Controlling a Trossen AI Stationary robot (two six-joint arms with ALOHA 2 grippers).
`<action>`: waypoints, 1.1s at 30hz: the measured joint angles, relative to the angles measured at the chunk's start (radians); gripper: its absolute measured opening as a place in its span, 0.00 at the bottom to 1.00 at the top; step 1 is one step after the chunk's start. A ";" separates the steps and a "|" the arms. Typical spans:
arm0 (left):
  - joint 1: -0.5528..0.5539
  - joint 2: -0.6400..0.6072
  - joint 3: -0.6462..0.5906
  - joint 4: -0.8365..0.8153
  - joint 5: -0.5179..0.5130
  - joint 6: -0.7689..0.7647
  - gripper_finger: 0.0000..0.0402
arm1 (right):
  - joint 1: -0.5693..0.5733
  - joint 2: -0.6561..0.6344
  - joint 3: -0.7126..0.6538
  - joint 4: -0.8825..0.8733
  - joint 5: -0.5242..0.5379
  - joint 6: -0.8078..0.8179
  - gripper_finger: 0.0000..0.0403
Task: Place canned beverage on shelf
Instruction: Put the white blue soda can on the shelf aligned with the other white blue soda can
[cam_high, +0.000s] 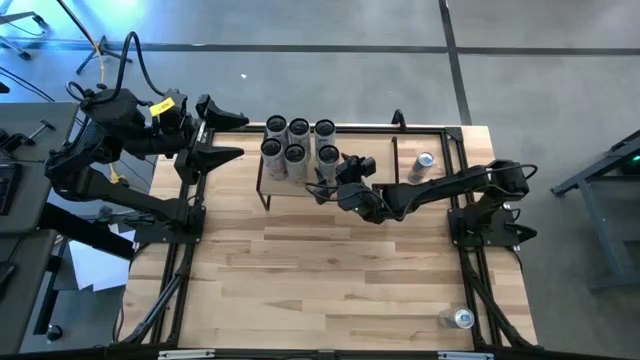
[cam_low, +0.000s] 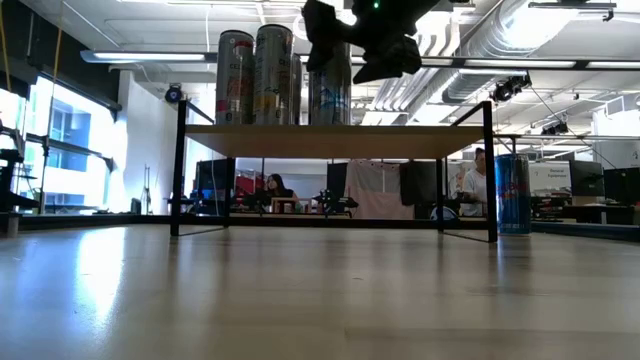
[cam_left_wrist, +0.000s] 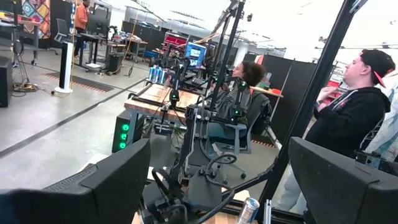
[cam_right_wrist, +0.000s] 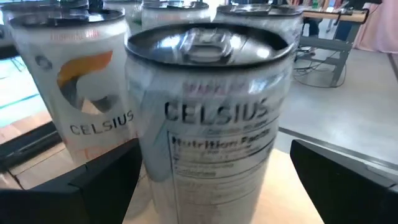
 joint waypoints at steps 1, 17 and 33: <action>0.000 0.000 0.000 0.000 -0.001 0.000 0.87 | -0.003 0.002 0.000 -0.007 -0.008 0.000 0.98; 0.000 0.000 0.000 0.000 -0.002 0.011 0.87 | -0.029 0.001 0.000 -0.069 -0.035 0.068 0.98; 0.000 0.000 0.000 0.000 -0.002 0.008 0.87 | -0.034 0.001 -0.001 -0.070 -0.076 0.095 0.72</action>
